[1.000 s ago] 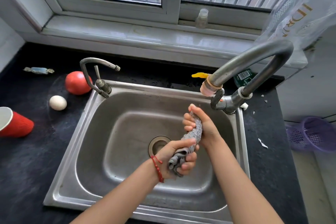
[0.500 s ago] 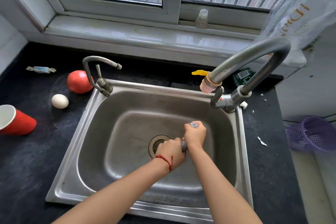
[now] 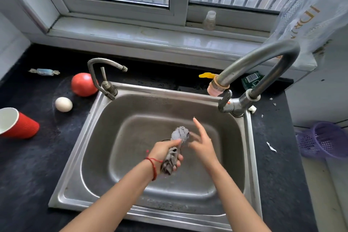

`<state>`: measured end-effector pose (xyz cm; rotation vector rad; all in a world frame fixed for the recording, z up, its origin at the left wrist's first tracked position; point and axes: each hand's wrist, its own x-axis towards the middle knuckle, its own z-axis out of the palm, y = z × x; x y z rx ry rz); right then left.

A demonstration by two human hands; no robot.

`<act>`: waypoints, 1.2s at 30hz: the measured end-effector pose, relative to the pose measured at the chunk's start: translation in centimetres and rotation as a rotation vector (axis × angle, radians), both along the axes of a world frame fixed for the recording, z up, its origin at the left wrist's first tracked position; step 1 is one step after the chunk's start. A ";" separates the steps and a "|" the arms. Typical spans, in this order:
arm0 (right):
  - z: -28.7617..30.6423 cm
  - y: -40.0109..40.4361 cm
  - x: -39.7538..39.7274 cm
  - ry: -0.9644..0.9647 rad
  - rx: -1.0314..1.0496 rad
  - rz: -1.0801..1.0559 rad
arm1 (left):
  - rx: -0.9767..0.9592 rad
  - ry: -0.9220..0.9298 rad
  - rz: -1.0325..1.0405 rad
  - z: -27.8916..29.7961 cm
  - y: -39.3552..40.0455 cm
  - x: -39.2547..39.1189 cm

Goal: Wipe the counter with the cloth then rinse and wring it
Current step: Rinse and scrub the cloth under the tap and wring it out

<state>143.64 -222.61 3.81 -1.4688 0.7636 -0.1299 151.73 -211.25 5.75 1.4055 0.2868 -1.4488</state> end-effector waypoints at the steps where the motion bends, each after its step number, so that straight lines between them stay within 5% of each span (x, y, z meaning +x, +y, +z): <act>1: -0.6 0.3 -0.9 -0.016 -0.380 0.157 | -0.055 0.189 -0.027 0.5 0.4 0.4; 4: -0.5 0.3 -1.7 -0.187 -1.162 0.299 | -0.296 0.515 -0.211 0.9 1.5 0.2; 9: 2.8 -1.7 -1.5 -0.523 -1.391 0.340 | -0.492 0.588 -0.450 1.7 2.8 -0.2; 13: 4.0 -2.9 -1.9 -0.505 -1.647 0.448 | -0.487 0.317 -0.582 2.8 2.7 1.2; 16: 3.7 -2.9 -2.0 -0.356 -1.801 0.499 | -0.219 -0.319 -0.768 2.8 1.4 1.1; 19: 2.4 -1.9 -1.7 -0.059 -1.664 0.634 | 0.021 -1.049 -0.972 1.1 0.5 0.6; 23: 0.5 -0.3 -0.9 0.392 -1.127 0.726 | 0.144 -1.468 -1.191 -1.8 0.5 1.4; 28: -1.3 0.8 -0.5 0.528 -0.620 0.696 | 0.072 -1.613 -1.387 -3.8 0.6 1.9; 36: -0.1 -1.8 0.4 0.612 -0.224 0.863 | -0.015 -1.682 -1.318 -4.3 1.0 0.9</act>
